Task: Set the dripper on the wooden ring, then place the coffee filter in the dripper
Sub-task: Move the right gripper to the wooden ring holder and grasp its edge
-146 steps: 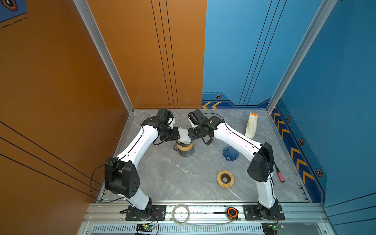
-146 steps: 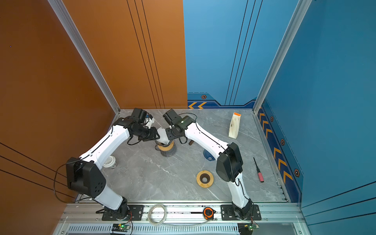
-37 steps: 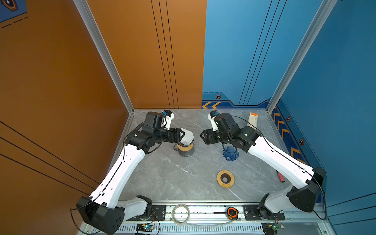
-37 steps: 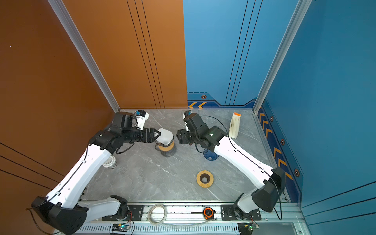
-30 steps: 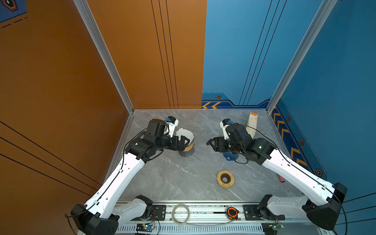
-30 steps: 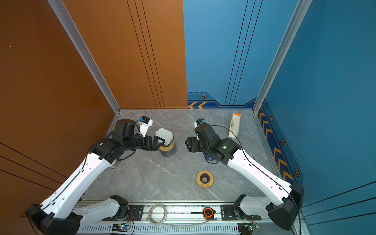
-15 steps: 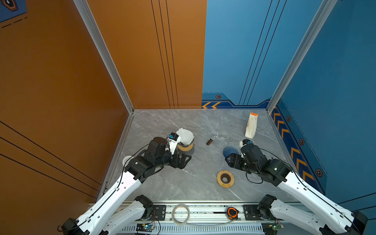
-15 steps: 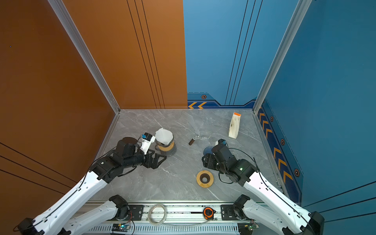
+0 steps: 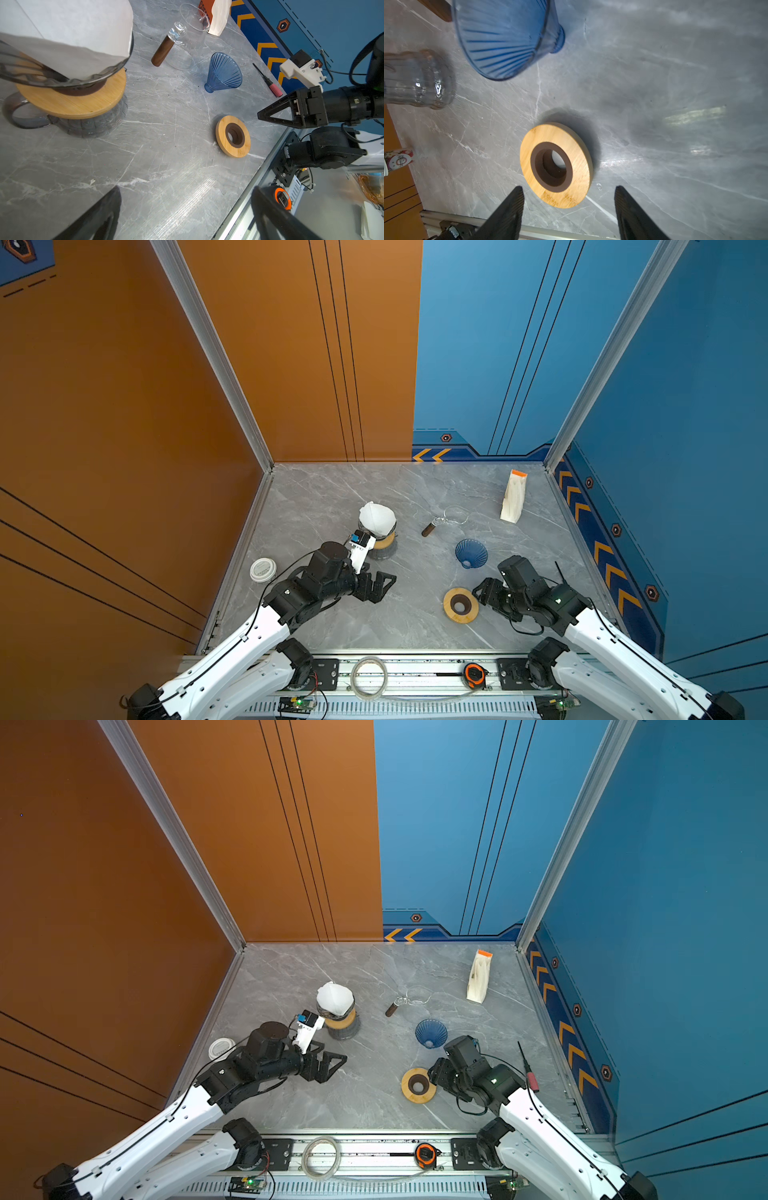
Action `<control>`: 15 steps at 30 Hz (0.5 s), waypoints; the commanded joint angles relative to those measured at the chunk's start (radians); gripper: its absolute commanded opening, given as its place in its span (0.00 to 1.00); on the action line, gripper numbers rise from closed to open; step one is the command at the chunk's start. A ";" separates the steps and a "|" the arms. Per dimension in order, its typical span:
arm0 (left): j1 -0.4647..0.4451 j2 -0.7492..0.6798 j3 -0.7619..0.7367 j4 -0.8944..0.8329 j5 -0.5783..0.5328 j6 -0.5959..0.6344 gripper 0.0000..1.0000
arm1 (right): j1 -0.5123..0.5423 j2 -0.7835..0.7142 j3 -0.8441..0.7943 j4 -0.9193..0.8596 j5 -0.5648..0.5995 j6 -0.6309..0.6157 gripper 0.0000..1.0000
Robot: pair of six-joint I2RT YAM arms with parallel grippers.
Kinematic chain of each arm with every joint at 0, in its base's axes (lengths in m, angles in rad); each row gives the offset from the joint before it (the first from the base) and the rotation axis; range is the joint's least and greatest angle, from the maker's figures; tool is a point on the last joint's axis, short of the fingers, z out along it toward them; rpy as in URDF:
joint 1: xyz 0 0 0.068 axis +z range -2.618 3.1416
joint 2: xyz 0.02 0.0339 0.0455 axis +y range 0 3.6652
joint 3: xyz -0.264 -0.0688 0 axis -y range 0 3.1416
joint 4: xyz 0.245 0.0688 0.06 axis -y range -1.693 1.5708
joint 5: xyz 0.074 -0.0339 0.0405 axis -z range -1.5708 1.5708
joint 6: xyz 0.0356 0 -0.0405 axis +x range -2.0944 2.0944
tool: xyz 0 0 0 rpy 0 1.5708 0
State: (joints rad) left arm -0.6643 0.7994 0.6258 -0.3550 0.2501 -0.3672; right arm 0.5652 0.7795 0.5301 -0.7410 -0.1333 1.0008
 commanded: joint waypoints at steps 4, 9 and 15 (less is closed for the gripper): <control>-0.020 0.002 -0.042 0.083 -0.021 -0.041 0.98 | -0.011 0.056 -0.070 0.089 -0.110 0.041 0.62; -0.019 0.027 -0.048 0.099 -0.016 -0.054 0.98 | -0.011 0.046 -0.139 0.191 -0.147 0.098 0.61; -0.020 0.054 -0.040 0.105 -0.009 -0.058 0.98 | -0.011 0.011 -0.211 0.270 -0.154 0.155 0.56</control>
State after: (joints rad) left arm -0.6758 0.8524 0.5892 -0.2749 0.2428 -0.4164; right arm 0.5598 0.8116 0.3435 -0.5369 -0.2707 1.1061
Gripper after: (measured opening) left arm 0.979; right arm 0.565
